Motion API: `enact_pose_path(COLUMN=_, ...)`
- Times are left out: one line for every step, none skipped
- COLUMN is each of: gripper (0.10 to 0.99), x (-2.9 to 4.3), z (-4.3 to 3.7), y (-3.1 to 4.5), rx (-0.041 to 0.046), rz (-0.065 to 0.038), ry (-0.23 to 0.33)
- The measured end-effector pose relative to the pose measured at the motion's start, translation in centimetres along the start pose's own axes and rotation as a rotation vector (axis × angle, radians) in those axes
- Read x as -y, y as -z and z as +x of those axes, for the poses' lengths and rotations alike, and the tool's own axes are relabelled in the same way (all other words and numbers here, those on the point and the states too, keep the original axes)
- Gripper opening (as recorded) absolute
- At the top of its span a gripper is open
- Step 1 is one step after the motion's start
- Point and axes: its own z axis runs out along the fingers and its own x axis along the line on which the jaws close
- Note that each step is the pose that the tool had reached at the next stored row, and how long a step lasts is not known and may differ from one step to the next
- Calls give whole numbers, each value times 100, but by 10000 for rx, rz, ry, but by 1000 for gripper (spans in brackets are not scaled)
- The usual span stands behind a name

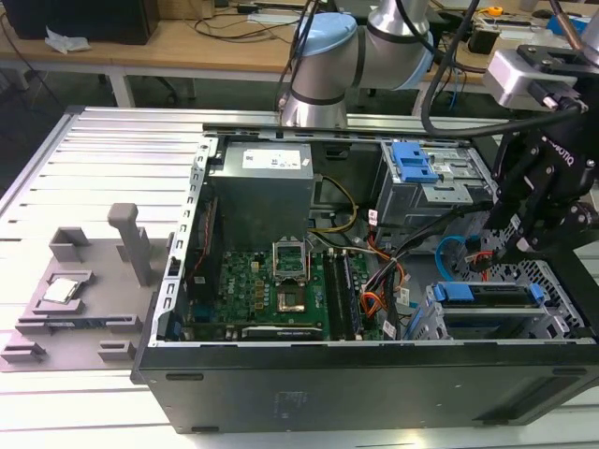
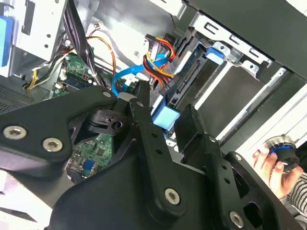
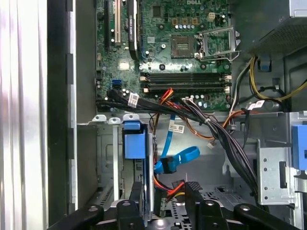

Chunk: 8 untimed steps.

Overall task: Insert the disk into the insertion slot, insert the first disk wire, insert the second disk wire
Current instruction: 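Insert the first disk wire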

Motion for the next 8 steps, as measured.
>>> enact_pose_path(gripper=482, x=8, z=-7, y=-15, rx=1, rz=-4, ry=-29)
enact_pose_path(gripper=482, x=16, z=-15, y=-31, rx=2, rz=-7, ry=-68)
enact_pose_path(gripper=482, x=21, z=-20, y=-45, rx=4, rz=-9, ry=-105)
enact_pose_path(gripper=482, x=24, z=-22, y=-62, rx=6, rz=-11, ry=-155)
enact_pose_path(gripper=482, x=26, z=-22, y=-73, rx=8, rz=-12, ry=-198)
enact_pose_path(gripper=482, x=34, z=-23, y=-106, rx=15, rz=-15, ry=-333)
enact_pose_path(gripper=482, x=40, z=-23, y=-127, rx=19, rz=-17, ry=-440)
enact_pose_path(gripper=482, x=44, z=-23, y=-139, rx=20, rz=-17, ry=-513)
